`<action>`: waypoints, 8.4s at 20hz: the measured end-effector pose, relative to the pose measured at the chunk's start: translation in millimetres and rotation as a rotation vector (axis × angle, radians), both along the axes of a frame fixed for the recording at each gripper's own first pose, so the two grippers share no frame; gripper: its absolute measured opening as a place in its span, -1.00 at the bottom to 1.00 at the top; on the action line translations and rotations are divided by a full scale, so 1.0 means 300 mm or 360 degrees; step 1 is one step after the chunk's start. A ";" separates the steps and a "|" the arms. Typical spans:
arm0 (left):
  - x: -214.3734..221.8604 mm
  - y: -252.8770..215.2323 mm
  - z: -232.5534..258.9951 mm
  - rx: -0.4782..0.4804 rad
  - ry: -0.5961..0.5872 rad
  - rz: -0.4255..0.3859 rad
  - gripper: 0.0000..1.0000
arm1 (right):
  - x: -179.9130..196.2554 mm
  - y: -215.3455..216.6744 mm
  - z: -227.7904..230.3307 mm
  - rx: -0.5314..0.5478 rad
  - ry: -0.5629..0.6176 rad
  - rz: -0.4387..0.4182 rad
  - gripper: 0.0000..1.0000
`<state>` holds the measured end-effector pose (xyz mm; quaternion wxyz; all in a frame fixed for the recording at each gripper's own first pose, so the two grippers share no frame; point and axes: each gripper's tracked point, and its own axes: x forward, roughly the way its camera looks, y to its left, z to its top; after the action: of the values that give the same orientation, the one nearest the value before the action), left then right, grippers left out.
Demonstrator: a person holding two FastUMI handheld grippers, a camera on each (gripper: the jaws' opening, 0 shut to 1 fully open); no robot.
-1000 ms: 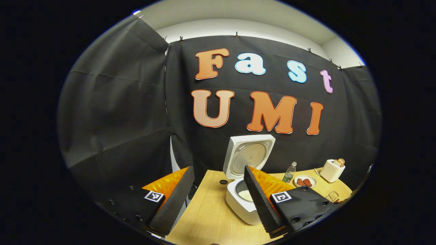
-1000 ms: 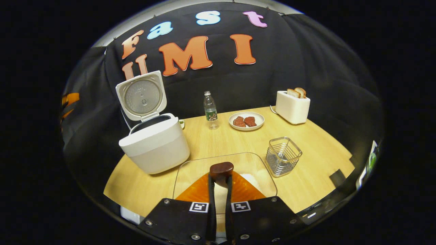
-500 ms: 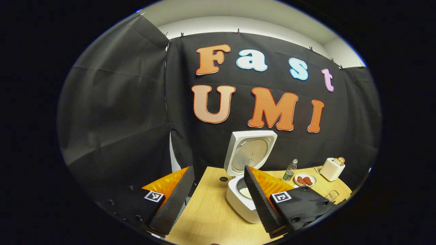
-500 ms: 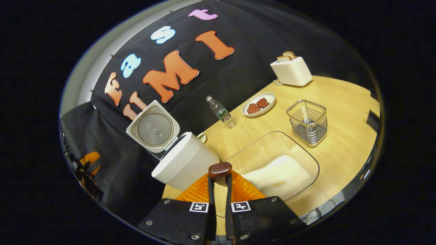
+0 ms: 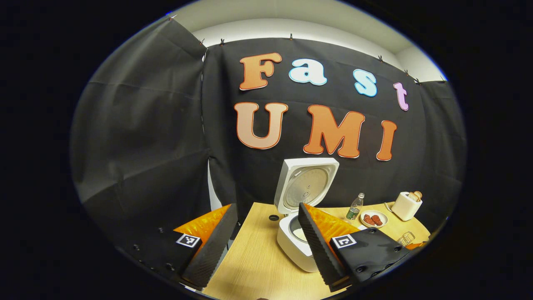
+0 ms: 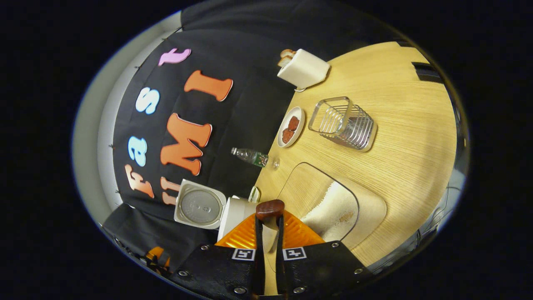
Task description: Close the left gripper, press the button to open the rice cooker; take a wooden spoon from the chopstick holder with the right hand, scoop a spoonful of rice and pour it into the rice cooker, then put the wooden spoon back into the chopstick holder.
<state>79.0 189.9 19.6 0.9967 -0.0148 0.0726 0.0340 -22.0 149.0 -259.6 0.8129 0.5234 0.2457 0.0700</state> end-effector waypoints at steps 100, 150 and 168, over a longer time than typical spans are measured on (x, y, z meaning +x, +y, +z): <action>-0.033 0.284 -0.074 0.0023 0.0005 0.0240 1.00 | 0.389 1.036 0.727 -0.1572 -0.1124 0.0920 -0.81; -0.121 -0.236 0.112 0.0114 -0.0141 0.0464 1.00 | 0.439 -0.508 0.142 -0.1012 -0.0268 0.0541 -0.78; 0.327 -0.419 0.368 0.0070 -0.0265 0.0250 1.00 | 0.525 -0.714 0.352 -0.1505 -0.0209 0.0231 0.89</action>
<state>177.0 64.2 129.9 0.9936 -0.0013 -0.0127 0.1123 135.5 -65.4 -154.0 0.9685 0.0725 0.2347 0.0400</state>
